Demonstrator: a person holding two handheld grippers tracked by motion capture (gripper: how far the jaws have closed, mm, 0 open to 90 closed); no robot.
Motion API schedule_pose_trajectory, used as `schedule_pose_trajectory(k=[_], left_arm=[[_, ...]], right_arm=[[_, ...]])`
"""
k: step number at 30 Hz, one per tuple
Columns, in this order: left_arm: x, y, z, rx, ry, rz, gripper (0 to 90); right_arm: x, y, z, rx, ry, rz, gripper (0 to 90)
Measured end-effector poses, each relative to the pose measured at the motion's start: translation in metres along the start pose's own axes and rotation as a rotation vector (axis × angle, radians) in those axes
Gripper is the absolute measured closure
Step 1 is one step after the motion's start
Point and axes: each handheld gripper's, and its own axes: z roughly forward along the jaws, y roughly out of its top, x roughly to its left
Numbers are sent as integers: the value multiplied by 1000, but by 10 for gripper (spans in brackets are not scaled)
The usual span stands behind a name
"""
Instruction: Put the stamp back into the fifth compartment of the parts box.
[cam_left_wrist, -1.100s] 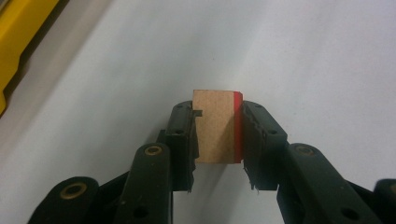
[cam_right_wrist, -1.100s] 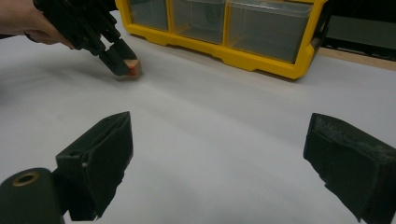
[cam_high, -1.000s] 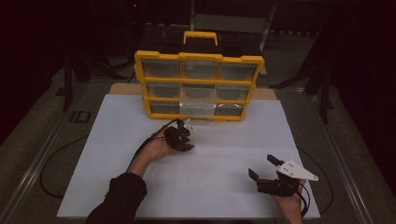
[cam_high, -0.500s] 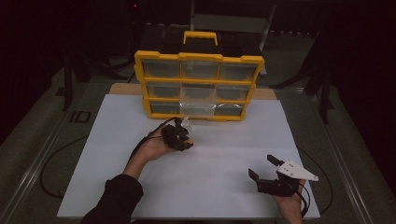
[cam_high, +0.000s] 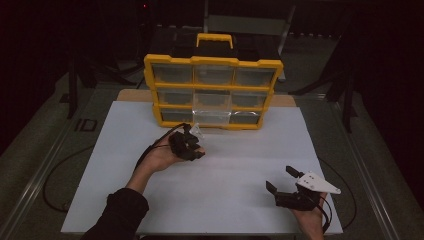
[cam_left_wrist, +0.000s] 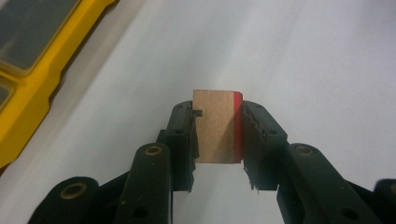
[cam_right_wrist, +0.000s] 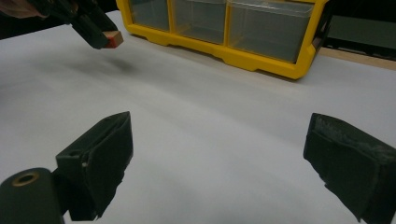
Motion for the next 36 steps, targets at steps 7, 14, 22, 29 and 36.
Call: schedule_pose_trajectory(k=[7, 14, 22, 29, 36], left_arm=[[-1, 0, -8, -10, -4, 1, 670], [-1, 2, -17, -14, -8, 14, 670], [-2, 4, -28, -24, -2, 25, 670], [-3, 7, -34, -31, -12, 34, 670], [-4, 11, -43, -39, -10, 43, 670]], right_arm=[[0, 0, 0, 2, -4, -2, 83], [0, 0, 1, 2, -2, -3, 83], [0, 0, 1, 2, -1, -2, 83], [0, 0, 1, 3, 0, -2, 83], [0, 0, 1, 2, -1, -2, 83]])
